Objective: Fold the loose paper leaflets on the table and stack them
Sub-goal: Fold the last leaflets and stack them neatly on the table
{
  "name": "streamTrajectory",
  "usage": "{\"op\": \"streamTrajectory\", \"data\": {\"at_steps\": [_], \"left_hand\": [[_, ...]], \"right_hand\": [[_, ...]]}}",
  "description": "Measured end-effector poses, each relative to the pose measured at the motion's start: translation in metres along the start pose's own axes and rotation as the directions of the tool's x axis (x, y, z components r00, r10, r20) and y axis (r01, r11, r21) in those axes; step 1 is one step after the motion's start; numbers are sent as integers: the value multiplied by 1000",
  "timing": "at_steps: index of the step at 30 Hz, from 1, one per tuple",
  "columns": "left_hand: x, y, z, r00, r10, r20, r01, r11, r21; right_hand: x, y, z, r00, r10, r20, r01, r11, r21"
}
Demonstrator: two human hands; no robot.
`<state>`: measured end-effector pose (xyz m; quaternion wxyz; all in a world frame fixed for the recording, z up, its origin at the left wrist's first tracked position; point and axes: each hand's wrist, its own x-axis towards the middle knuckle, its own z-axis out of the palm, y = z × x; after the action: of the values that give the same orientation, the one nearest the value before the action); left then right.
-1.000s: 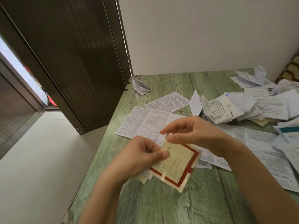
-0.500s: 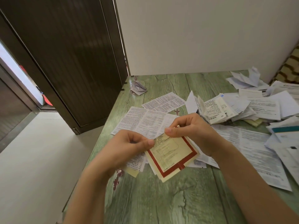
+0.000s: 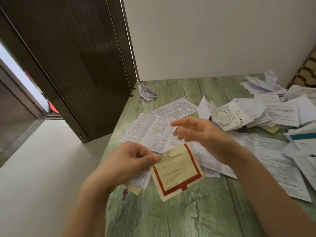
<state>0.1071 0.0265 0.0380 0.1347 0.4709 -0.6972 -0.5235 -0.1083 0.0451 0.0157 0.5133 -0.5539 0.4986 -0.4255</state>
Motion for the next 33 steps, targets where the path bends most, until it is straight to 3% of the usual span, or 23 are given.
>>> {"op": "streamTrajectory", "data": {"at_steps": [2, 5, 9, 11, 14, 17, 25, 33], "left_hand": [[1, 1, 6, 1000, 14, -17, -14, 999, 38], [5, 1, 11, 993, 40, -115, -37, 999, 32], [6, 7, 14, 965, 24, -262, -51, 994, -97], [7, 10, 23, 957, 72, -281, -107, 988, -111], [14, 11, 36, 934, 83, -348, -180, 950, -255], [21, 11, 40, 892, 10, -453, -198, 908, -370], [23, 0, 31, 865, 23, -502, -132, 974, -184], [20, -1, 26, 895, -2, -446, -68, 988, -139]], "right_hand": [[-2, -2, 8, 970, 127, 206, -99, 985, -142], [-4, -3, 6, 984, 152, 88, -134, 973, -187], [0, 0, -1, 963, 55, -263, 13, 968, 249], [3, 1, 5, 938, 59, -341, 83, 918, 389], [4, 3, 19, 927, 78, -366, 101, 889, 447], [5, 4, 25, 938, 62, -341, 96, 898, 430], [1, 0, 11, 993, 30, -113, -6, 979, 206], [3, 3, 16, 978, 15, -206, 11, 993, 122]]}}
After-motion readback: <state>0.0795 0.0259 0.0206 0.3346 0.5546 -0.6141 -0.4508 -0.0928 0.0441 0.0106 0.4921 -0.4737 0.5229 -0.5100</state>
